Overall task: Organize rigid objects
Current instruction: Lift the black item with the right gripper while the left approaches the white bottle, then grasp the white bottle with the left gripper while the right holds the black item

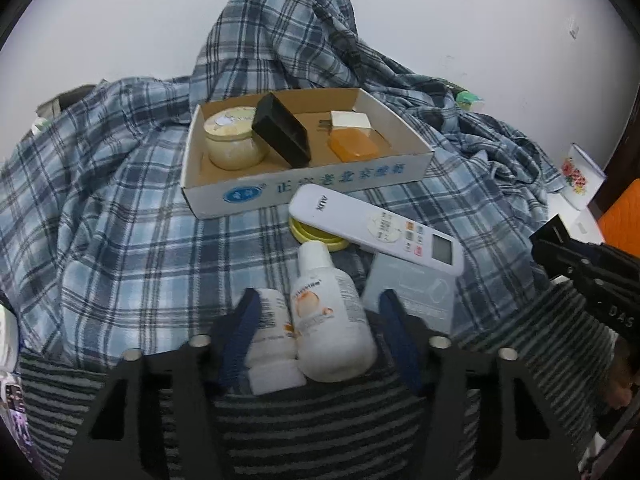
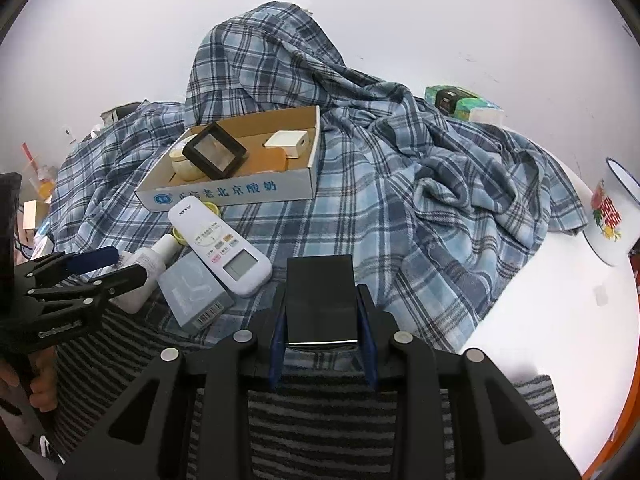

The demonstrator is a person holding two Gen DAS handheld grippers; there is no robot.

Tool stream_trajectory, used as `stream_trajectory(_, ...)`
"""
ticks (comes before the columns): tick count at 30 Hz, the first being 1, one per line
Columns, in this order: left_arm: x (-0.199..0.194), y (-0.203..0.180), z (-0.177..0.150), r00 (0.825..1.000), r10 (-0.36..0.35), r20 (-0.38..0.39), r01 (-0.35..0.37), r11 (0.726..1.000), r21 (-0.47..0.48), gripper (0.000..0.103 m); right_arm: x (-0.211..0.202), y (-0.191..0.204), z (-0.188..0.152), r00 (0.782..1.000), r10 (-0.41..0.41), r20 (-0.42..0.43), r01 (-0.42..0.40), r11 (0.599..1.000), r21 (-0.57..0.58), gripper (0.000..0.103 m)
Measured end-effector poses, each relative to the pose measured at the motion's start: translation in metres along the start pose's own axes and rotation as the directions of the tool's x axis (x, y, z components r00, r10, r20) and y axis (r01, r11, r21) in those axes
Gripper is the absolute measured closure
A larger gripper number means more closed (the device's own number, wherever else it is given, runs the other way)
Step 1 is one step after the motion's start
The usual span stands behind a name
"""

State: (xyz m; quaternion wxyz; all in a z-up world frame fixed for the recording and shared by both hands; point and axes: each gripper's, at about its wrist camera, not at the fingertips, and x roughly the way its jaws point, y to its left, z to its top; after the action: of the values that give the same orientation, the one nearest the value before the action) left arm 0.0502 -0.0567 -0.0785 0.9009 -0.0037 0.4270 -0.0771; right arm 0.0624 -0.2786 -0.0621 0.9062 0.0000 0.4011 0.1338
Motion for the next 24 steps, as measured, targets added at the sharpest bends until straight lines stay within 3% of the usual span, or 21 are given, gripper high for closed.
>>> stream_trajectory(1,0.000,0.000,0.000,1.000,0.011,0.004,-0.011,1.000,0.004,0.071,0.001,0.001,0.000,1.000,0.001,0.000,-0.001,1.000,-0.002,0.073)
stream_trajectory(3,0.000,-0.003,-0.001,1.000,0.023,0.012,-0.023,1.000,0.019,0.078,0.002,0.003,0.000,1.000,0.003,0.006,-0.003,1.000,-0.004,0.073)
stream_trajectory(4,0.001,-0.004,-0.001,1.000,0.019,0.004,-0.019,0.999,0.029,0.094,0.002,0.005,-0.001,1.000,-0.004,0.009,0.004,1.000,-0.006,0.073)
stream_trajectory(5,-0.001,-0.006,-0.002,1.000,0.018,0.022,-0.019,0.999,0.044,0.101,0.002,0.005,-0.002,1.000,-0.008,0.011,0.008,1.000,-0.007,0.073)
stream_trajectory(8,-0.011,-0.007,-0.004,0.998,-0.004,0.069,0.000,0.999,0.055,0.101,0.002,0.008,-0.003,1.000,0.002,0.013,-0.002,1.000,0.002,0.073)
stream_trajectory(11,-0.013,-0.006,-0.004,0.997,-0.016,0.069,0.013,0.999,0.049,0.101,0.000,0.012,-0.004,1.000,0.000,0.021,0.000,1.000,-0.008,0.073)
stream_trajectory(15,-0.017,0.001,-0.003,0.997,-0.038,0.068,0.037,0.999,0.014,0.101,-0.001,0.012,-0.005,1.000,0.000,0.024,0.000,1.000,-0.004,0.073)
stream_trajectory(17,-0.021,0.005,-0.003,0.996,-0.026,0.081,0.026,1.000,0.001,0.092,-0.001,0.011,-0.006,1.000,0.003,0.022,-0.003,1.000,-0.001,0.073)
stream_trajectory(19,-0.024,0.011,-0.004,0.997,-0.024,0.078,0.026,0.999,-0.021,0.065,0.002,0.011,-0.008,1.000,0.005,0.015,-0.005,1.000,0.002,0.073)
stream_trajectory(21,-0.022,0.017,-0.004,0.997,-0.047,0.060,0.049,0.998,-0.043,0.057,0.003,0.011,-0.008,1.000,0.010,0.009,-0.010,1.000,0.003,0.073)
stream_trajectory(24,-0.020,0.016,-0.004,0.998,-0.041,0.056,0.043,0.998,-0.035,0.057,0.004,0.012,-0.008,1.000,0.012,0.009,-0.012,1.000,0.005,0.073)
